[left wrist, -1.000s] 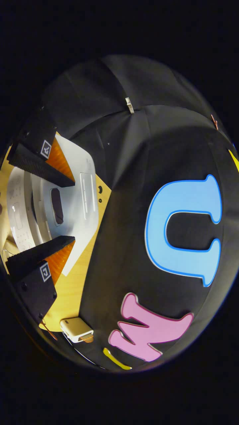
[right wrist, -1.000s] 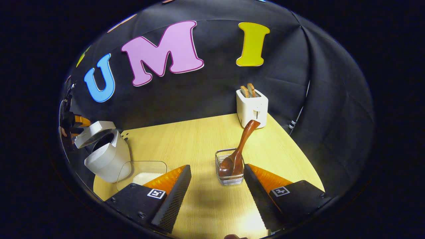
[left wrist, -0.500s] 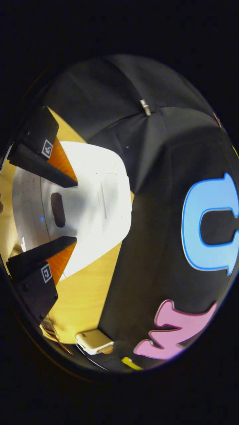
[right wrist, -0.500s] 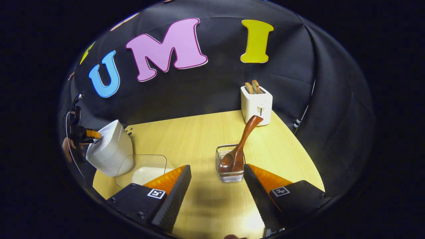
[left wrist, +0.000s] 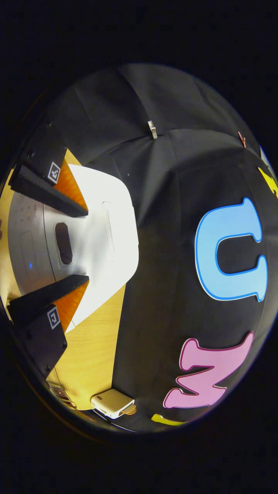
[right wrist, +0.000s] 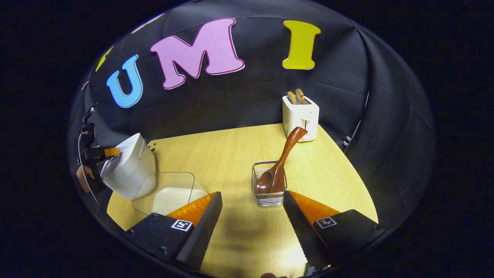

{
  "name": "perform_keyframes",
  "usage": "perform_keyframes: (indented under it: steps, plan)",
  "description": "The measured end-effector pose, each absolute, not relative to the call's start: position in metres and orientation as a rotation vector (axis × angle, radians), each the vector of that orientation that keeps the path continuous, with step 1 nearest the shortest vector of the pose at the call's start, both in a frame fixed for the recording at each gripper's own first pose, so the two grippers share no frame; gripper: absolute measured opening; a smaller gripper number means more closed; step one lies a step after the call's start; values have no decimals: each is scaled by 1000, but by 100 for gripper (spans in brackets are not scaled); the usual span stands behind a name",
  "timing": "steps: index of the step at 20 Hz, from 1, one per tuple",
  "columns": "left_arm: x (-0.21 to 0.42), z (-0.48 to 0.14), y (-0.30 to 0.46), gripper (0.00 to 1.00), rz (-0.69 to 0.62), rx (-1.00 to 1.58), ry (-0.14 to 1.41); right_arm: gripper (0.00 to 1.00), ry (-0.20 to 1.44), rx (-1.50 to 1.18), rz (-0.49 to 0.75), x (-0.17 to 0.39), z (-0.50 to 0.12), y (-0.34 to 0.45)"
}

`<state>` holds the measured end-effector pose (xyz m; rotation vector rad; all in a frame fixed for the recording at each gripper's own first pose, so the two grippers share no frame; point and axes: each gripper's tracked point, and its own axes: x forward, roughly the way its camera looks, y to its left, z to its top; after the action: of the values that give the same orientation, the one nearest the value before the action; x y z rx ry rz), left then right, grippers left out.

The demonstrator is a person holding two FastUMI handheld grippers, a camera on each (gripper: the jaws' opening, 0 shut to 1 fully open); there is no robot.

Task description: Close the left gripper, press the button to open the rice cooker; take a wooden spoon from the chopstick holder with the right hand, scoop a spoonful of rice and pour it into the rice cooker, then put the wooden spoon back into the chopstick holder.

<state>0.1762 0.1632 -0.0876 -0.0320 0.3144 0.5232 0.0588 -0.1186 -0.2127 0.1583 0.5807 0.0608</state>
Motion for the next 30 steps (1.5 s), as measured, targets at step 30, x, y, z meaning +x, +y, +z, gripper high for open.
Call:
perform_keyframes:
  steps: [30]
  plan:
    - [-58, -14, 26, 95, 29, -53, 10, 99, 276, 159, -13, -62, -97, 22]
